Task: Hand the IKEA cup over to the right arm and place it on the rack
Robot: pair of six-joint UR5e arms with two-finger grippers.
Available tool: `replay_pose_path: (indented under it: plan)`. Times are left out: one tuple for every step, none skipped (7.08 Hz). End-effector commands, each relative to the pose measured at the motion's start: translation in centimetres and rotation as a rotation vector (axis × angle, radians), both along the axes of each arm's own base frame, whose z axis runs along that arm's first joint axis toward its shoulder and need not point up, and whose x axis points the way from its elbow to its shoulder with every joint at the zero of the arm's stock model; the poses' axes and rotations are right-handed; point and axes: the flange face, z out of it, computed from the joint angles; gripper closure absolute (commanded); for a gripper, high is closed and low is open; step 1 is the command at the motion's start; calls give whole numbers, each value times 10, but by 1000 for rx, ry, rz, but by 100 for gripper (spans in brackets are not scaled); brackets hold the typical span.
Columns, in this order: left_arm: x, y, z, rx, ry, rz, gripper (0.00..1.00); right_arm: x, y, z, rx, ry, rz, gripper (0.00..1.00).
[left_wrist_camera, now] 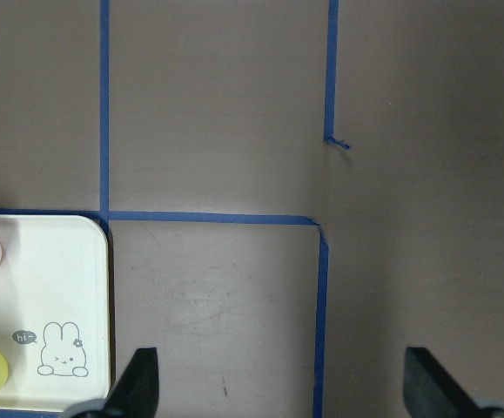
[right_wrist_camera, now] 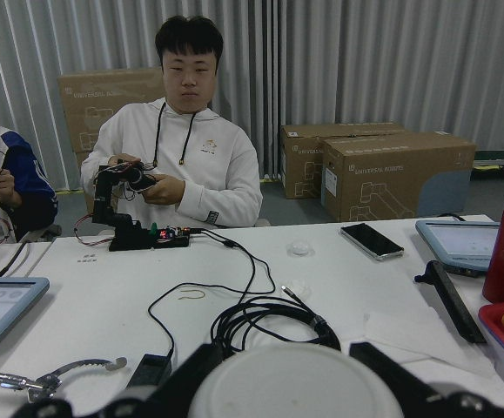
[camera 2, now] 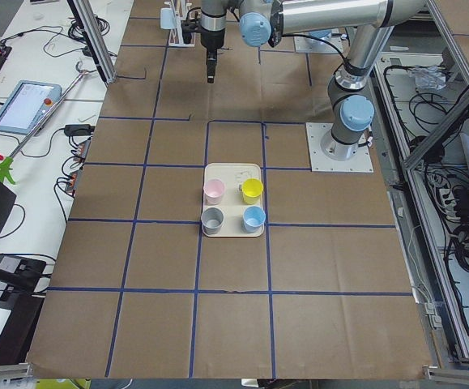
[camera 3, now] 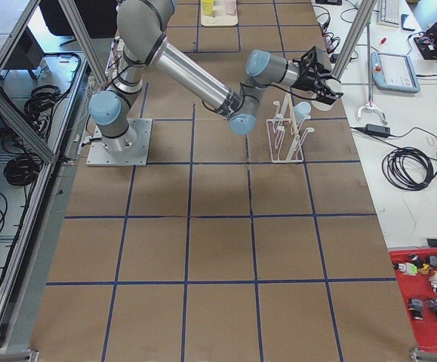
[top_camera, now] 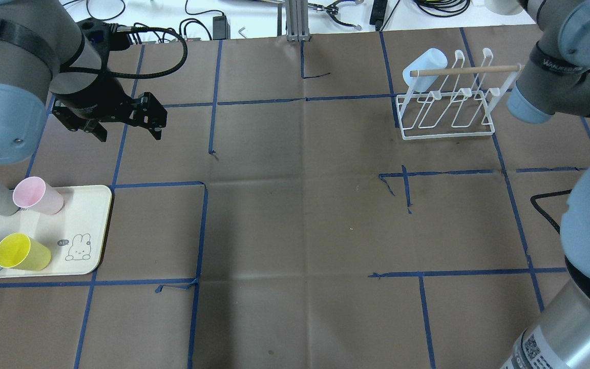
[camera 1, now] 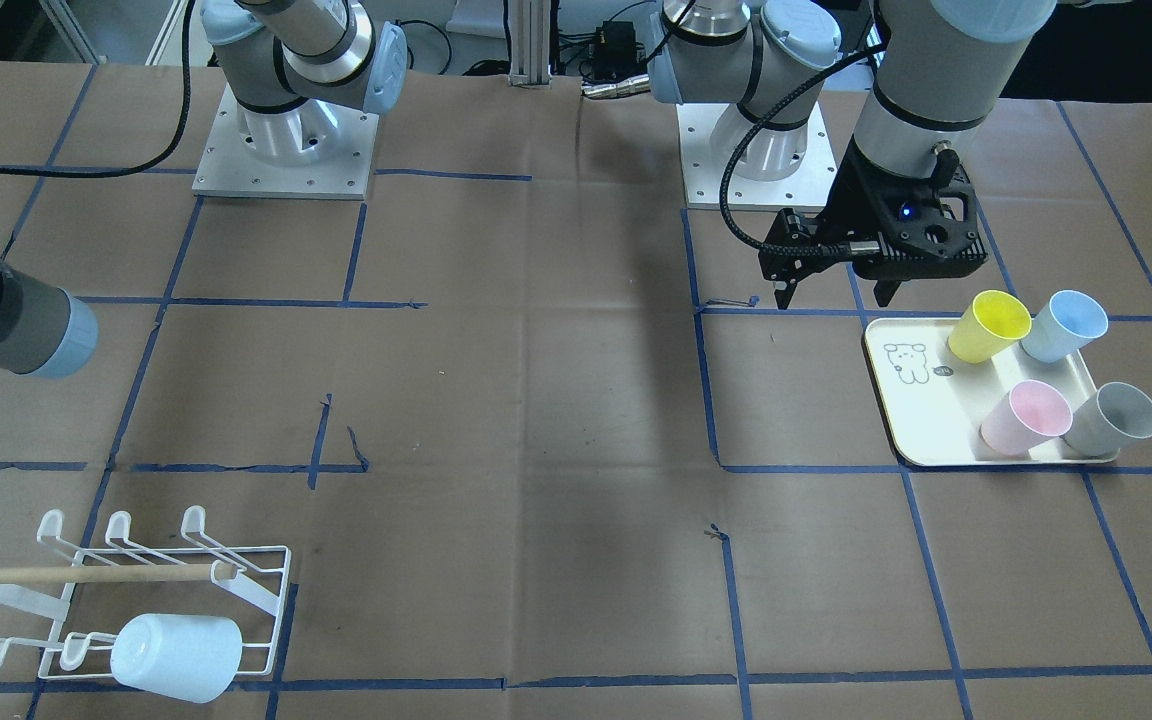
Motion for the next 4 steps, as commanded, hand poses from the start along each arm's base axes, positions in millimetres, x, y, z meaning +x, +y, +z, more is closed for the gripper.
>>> replay_pose_path:
  plan:
    - [0, 10, 11, 30, 32, -5, 1, 2, 10, -28, -22, 15, -3, 95]
    - [1, 10, 12, 29, 31, -3, 1, 7, 28, -48, -26, 17, -6, 95]
    - [2, 6, 9, 35, 30, -1, 1, 7, 32, -55, -21, 17, -7, 95]
    - [2, -6, 8, 40, 30, 2, 1, 2, 29, -62, -12, 15, -14, 95]
